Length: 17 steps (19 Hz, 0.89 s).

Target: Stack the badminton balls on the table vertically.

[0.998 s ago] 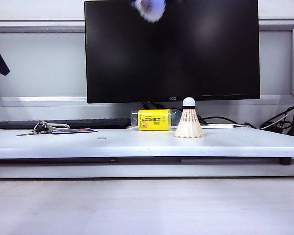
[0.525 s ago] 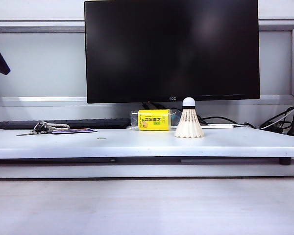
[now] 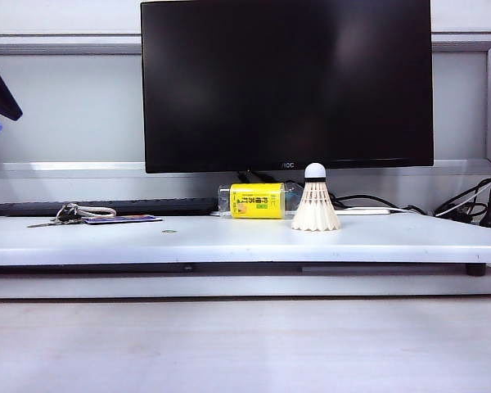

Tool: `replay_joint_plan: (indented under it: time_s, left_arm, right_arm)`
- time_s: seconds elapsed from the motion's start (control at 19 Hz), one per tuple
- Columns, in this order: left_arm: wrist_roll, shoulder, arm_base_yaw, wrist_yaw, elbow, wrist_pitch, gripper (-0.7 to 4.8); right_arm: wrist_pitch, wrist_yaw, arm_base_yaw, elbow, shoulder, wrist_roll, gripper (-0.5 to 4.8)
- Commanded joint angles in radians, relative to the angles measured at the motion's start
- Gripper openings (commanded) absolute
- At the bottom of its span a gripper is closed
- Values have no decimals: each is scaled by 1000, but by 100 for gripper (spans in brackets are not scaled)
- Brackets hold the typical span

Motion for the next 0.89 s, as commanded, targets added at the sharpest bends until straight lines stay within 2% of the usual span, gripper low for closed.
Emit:
replay_joint_plan:
  time_s: [0.05,0.68,0.89]
  left_arm:
    - [-3,-2,0,8,4,9,157]
    - [-20,-2,0,71,4,37,157]
    - [-28,-2,0,76,4,51,157]
  right_arm:
    - [-38,21,-1,3,-68,-10,148]
    - [-216,183,-1,2,-366,-82,148]
    - [-227,232,-1,-87,-503,-87,148]
